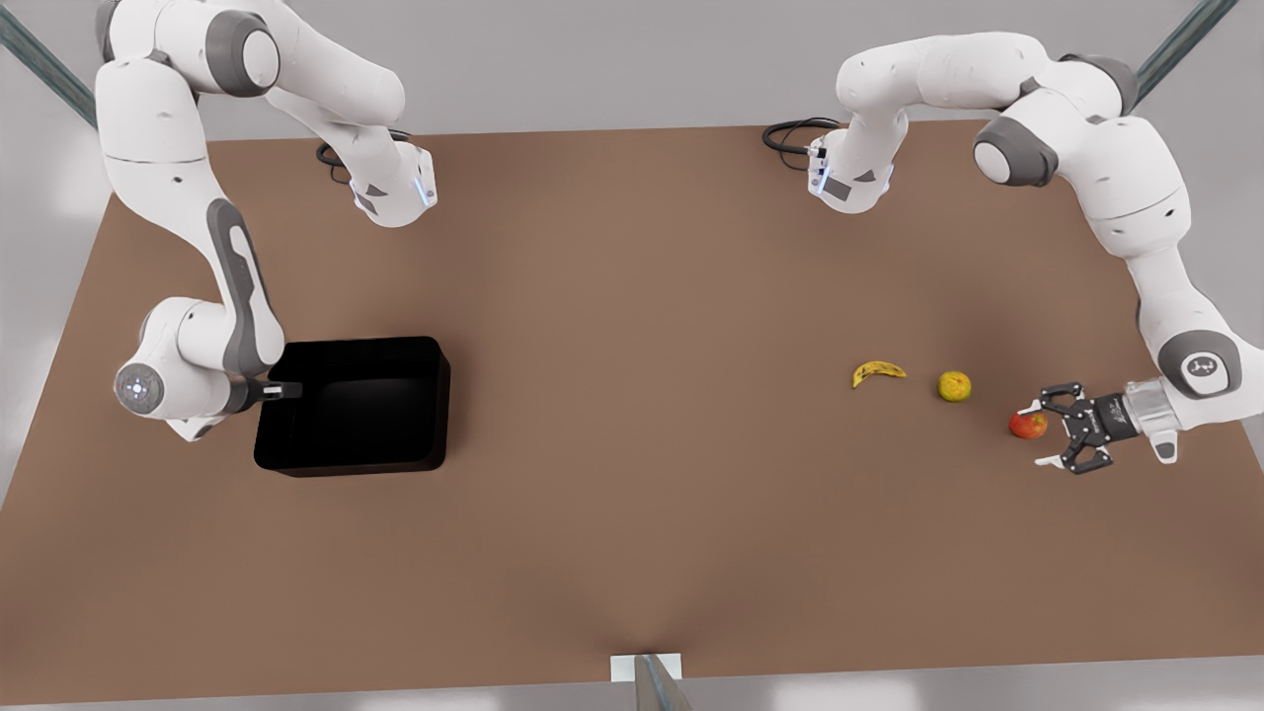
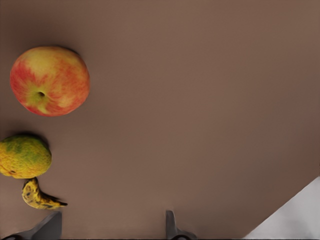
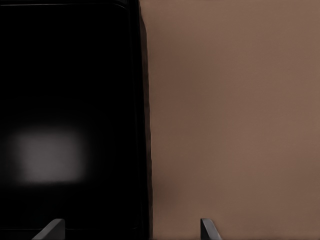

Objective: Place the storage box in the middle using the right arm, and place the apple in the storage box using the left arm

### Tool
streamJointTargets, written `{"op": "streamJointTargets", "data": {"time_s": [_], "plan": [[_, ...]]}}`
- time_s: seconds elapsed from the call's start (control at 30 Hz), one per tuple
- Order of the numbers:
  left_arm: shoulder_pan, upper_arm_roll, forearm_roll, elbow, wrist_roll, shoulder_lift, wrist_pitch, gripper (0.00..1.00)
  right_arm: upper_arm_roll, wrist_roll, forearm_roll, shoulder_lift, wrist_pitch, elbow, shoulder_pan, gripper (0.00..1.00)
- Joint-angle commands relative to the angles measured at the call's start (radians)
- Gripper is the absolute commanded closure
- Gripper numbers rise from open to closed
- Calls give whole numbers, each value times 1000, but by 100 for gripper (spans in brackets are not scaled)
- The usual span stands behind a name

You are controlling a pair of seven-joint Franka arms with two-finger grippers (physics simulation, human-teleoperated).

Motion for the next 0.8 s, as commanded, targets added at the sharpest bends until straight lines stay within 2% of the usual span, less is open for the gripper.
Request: {"op": "streamJointTargets", "data": {"time_s": [0.0,0.03,0.07,0.1,0.27,0.37,0.4,0.5,0.77], "plan": [[0,0,-47,0,2,2,-5,0,0,0,-2,5,0,0,0,16],[0,0,-31,-1,7,7,-26,0,0,0,-5,8,2,2,0,30],[2,0,9,-1,10,7,-37,0,0,-2,-7,10,-1,0,1,49],[11,0,28,5,19,22,-35,0,0,-3,-8,17,-1,2,1,53],[16,26,126,29,91,50,-90,0,0,-5,-7,45,-5,11,0,58],[16,31,127,34,109,68,-81,0,0,-5,-7,53,-8,15,0,66],[36,31,127,91,103,107,-81,0,0,-6,-7,54,-12,19,0,71],[39,26,126,98,109,122,-44,0,0,-38,-2,68,-17,32,-6,77],[39,0,115,74,142,119,3,0,0,-68,2,62,-55,63,-3,78]]}}
